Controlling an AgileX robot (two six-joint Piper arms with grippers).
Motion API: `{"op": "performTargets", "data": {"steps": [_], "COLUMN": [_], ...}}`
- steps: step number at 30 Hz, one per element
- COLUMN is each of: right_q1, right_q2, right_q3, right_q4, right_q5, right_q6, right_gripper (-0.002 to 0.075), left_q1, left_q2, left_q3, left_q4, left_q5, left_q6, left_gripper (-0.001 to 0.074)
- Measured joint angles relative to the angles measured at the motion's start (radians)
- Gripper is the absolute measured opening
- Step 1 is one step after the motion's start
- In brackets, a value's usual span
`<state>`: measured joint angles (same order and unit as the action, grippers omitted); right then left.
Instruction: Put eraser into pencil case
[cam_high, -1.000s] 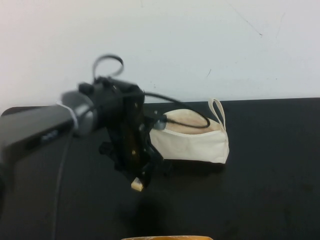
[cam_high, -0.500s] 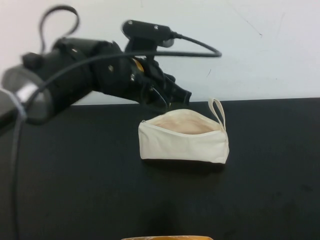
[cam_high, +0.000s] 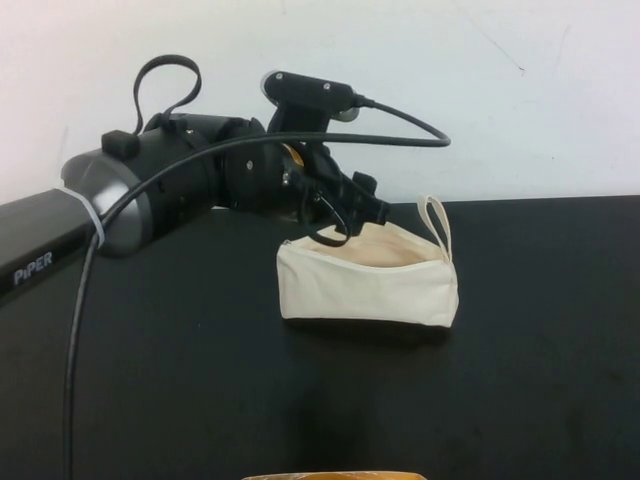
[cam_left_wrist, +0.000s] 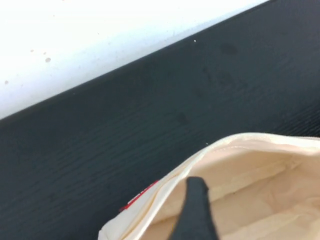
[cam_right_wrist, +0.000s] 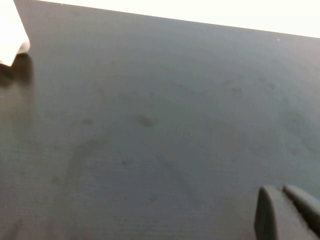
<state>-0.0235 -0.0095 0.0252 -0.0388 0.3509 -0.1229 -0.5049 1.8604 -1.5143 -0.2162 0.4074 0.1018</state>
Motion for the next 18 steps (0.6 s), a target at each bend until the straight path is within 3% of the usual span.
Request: {"op": "performTargets", "data": {"steps": [2, 7, 11, 18], "right_q1": [0.0, 0.0, 0.0, 0.0], "right_q2": [0.0, 0.0, 0.0, 0.0], "right_q3": [0.0, 0.0, 0.0, 0.0], "right_q4": [0.0, 0.0, 0.0, 0.0], "right_q5": [0.0, 0.0, 0.0, 0.0], "right_q6": [0.0, 0.0, 0.0, 0.0], "right_gripper": [-0.0001, -0.0001, -0.0001, -0.0001], "left_q1": [0.0, 0.0, 0.0, 0.0], "left_q2": [-0.012, -0.118, -0.251, -0.565], "left_q3": [0.002, 0.004, 0.004, 0.004], "left_q4": [0.011, 0.068, 0.123, 0.228], "left_q5": [0.002, 0.033, 0.06, 0.158], "left_q6": [0.0, 0.003, 0.001, 0.0], "left_gripper": [0.0412, 0.0084, 0.0016, 0.0001]}}
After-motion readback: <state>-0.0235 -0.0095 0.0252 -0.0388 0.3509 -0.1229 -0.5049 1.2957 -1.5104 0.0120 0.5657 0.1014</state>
